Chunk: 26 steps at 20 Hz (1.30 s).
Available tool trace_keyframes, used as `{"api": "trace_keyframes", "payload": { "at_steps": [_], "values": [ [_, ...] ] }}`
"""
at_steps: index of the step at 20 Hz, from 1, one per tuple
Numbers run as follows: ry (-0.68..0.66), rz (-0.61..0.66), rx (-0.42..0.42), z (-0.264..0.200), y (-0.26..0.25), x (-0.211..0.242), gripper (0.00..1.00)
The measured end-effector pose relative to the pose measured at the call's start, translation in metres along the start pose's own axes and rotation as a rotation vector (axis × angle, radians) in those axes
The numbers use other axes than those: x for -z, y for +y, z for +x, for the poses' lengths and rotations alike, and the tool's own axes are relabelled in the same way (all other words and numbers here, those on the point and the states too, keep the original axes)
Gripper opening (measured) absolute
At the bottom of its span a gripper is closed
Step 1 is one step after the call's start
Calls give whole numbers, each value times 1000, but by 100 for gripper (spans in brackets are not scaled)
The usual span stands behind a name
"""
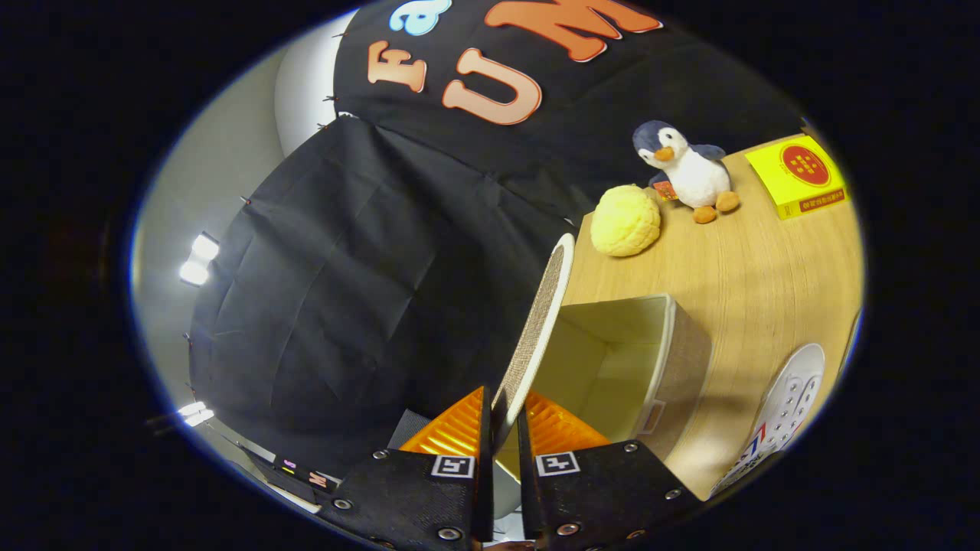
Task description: Open the storage box then place both shoes into the box .Put the left shoe in first, then the right shoe, with the right side of both shoes facing outward in a uniform manner.
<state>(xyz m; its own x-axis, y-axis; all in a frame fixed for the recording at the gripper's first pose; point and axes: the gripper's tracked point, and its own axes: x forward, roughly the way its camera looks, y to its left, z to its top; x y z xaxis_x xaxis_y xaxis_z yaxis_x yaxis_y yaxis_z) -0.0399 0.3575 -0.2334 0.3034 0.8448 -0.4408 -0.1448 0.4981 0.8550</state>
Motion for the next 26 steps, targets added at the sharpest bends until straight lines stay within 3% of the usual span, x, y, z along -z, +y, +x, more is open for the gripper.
{"api": "trace_keyframes", "payload": {
  "at_steps": [2, 12, 18, 26],
  "values": [
    [43, -33, 34, 8, 7, 1, 15],
    [74, -129, -53, 75, 90, -6, 17],
    [101, -170, -62, 130, 122, 5, 19],
    [140, -185, -8, 191, 136, 27, 19]
  ]
}}
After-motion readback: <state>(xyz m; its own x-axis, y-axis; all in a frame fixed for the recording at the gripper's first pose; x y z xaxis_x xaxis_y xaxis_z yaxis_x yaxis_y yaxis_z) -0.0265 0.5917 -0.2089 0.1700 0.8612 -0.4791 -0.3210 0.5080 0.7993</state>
